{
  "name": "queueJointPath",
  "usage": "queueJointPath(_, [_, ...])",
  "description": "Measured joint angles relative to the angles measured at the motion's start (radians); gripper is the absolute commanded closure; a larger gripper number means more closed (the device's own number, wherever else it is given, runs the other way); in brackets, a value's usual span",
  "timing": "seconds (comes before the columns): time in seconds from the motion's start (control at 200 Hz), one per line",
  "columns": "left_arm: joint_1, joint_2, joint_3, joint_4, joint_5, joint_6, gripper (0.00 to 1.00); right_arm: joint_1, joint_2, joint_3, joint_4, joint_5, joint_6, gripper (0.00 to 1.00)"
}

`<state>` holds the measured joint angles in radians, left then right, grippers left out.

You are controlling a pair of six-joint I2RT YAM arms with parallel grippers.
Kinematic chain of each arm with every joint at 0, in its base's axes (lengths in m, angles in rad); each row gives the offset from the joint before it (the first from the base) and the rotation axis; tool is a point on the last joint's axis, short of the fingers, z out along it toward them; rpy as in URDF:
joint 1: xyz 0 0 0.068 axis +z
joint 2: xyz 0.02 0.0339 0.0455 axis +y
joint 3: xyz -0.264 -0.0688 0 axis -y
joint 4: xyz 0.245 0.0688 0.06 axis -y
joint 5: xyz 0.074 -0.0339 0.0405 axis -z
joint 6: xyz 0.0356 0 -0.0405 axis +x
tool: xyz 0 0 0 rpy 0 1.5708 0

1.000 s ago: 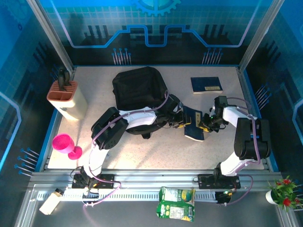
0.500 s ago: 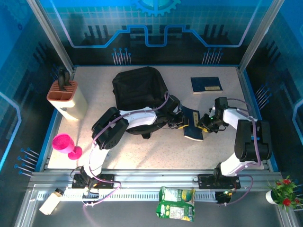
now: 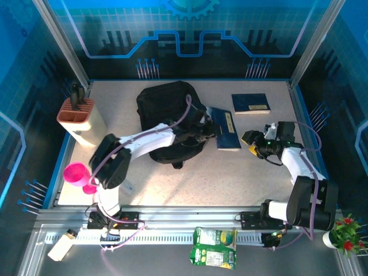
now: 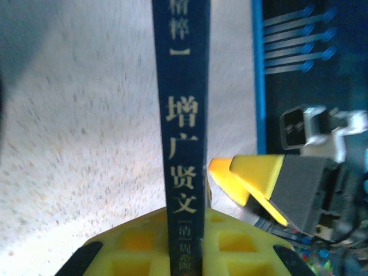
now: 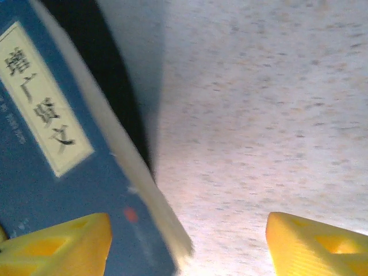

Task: Pack the student bag
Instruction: Pick up the book from the middle-right of the table.

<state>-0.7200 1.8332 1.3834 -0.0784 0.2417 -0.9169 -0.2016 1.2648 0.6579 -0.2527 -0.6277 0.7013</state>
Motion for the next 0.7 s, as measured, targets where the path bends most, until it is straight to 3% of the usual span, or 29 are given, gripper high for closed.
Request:
queueJointPath(0.135, [0.073,-0.139,-0.116,0.082,-0.051,-0.008,0.91,0.023,-0.007,-0.062,0.215,-0.108,0.174,0.17])
queueJointPath(0.265, [0.135,-0.235,-0.243,0.177,-0.099,-0.056,0.91,0.138,-0.006,-0.086,0.423,-0.129,0.352,0.13])
queueJointPath(0.465, [0.168,-0.317,-0.392,0.299,-0.158,-0.153,0.9,0.33,0.069,-0.087,0.777,-0.091,0.621,0.13])
queueJointPath(0.695, [0.168,-0.335,-0.444,0.422,-0.178,-0.254,0.91,0.452,0.182,-0.058,0.929,-0.021,0.804,0.16])
